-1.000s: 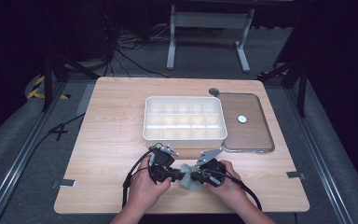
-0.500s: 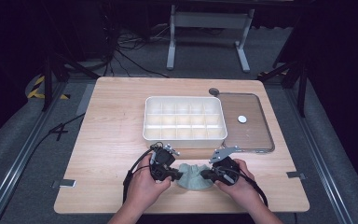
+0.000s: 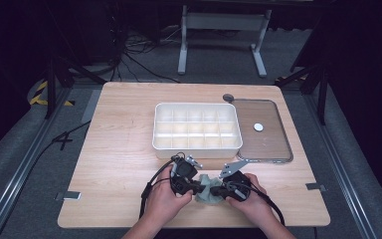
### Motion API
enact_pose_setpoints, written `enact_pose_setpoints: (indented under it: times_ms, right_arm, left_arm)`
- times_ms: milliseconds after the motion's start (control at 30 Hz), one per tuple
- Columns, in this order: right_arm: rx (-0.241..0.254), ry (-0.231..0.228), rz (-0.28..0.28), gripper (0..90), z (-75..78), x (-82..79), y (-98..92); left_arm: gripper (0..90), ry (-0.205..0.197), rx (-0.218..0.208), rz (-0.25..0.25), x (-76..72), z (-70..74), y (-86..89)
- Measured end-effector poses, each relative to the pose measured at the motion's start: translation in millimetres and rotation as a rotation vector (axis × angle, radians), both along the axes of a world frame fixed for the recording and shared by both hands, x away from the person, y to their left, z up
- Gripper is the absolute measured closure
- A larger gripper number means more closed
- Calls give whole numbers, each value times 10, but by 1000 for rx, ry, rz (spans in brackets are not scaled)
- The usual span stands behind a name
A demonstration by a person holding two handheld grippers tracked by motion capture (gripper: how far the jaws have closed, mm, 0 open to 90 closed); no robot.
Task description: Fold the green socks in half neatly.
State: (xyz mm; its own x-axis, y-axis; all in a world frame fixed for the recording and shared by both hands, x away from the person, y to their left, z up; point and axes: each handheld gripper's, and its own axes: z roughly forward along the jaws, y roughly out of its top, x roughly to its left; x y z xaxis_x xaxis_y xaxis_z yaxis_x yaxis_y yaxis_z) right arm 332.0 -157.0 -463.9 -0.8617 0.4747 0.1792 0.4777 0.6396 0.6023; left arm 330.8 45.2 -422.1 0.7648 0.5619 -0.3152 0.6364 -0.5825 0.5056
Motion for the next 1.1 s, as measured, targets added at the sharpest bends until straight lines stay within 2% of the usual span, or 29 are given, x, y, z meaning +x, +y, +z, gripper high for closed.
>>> enact_pose_setpoints:
  times_ms: [133,233,300,467,533,600,700,800,833,867,900,933,1000,1033,1067,1100]
  right_arm:
    - [9,6,-6,894,-6,1,-8]
    - [18,11,-9,894,-11,4,-18]
    - [22,16,-13,894,-14,9,-26]
    - [21,17,-17,886,-6,7,-37]
    - [17,15,-20,874,-1,7,-44]
    - [7,7,-33,835,22,7,-63]
    - [-1,-14,-69,822,99,13,-144]
    - [19,-39,-104,812,203,29,-272]
    - [19,-51,-118,809,249,34,-316]
    - [19,-51,-118,809,249,34,-316]
    - [25,-65,-133,803,294,45,-365]
    - [32,-69,-142,802,324,51,-396]
    - [35,-85,-163,803,381,62,-454]
    - [41,-89,-167,803,407,61,-474]
    - [41,-89,-167,803,407,61,-474]
    - [49,-92,-165,804,426,56,-479]
  left_arm:
    - [817,4,5,-3,14,-50,-50]
    - [815,13,35,-18,20,-90,-92]
    - [816,0,55,-15,15,-112,-113]
    - [814,15,40,-16,23,-140,-120]
    - [802,21,26,-23,25,-149,-111]
    - [726,25,-6,-30,12,-115,-87]
    - [654,-19,-70,-32,-1,39,30]
    - [642,-45,-131,-18,16,158,173]
    - [642,-32,-131,-5,37,157,224]
    - [641,-32,-131,-5,37,157,224]
    - [641,-13,-113,7,55,135,248]
    - [645,5,-80,15,69,94,262]
    - [660,34,-29,-2,67,21,228]
    - [675,32,-10,-11,58,-11,190]
    - [700,32,-10,-11,58,-11,190]
    - [700,15,-3,-14,39,-34,139]
